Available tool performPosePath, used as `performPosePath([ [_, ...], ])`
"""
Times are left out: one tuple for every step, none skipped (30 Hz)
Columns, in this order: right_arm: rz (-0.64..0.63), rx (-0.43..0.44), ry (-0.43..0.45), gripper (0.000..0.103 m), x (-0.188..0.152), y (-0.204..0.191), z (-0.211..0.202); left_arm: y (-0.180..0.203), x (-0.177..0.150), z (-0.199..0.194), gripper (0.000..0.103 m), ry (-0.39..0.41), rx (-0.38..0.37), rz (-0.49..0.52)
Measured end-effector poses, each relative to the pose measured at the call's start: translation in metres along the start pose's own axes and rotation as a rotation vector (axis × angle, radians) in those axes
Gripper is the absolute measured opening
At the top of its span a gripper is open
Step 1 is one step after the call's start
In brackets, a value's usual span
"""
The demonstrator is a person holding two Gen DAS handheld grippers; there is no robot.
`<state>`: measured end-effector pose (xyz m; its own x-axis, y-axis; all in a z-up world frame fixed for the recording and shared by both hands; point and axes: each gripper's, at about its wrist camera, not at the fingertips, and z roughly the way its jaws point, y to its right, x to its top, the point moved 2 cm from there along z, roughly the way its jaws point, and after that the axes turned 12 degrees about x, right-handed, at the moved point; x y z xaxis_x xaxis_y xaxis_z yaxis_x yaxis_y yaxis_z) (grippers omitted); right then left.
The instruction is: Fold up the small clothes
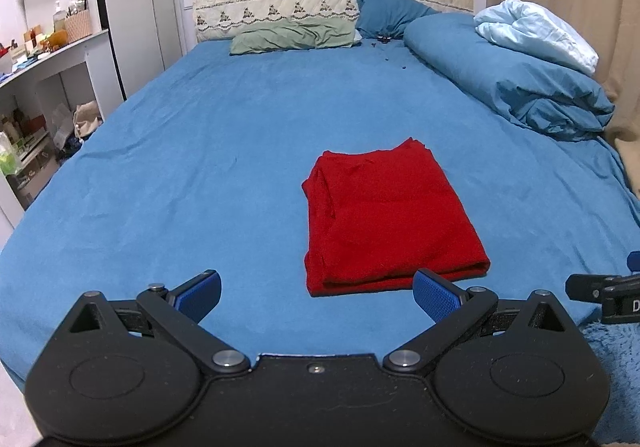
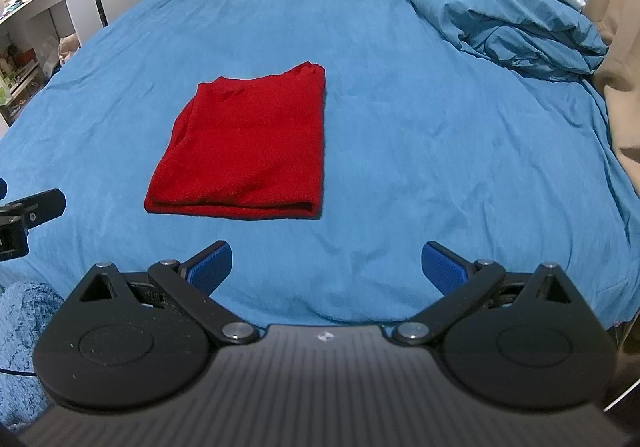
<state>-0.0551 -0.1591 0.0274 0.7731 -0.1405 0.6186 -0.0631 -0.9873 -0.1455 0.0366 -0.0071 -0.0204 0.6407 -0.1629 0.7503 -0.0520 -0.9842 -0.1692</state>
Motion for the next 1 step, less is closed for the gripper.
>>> performPosePath([
  [-0.001, -0.001, 0.001, 0.103, 0.0004, 0.0003, 0.0003, 0.0, 0.0, 0.0006, 0.103, 0.003, 0.004, 0.001],
])
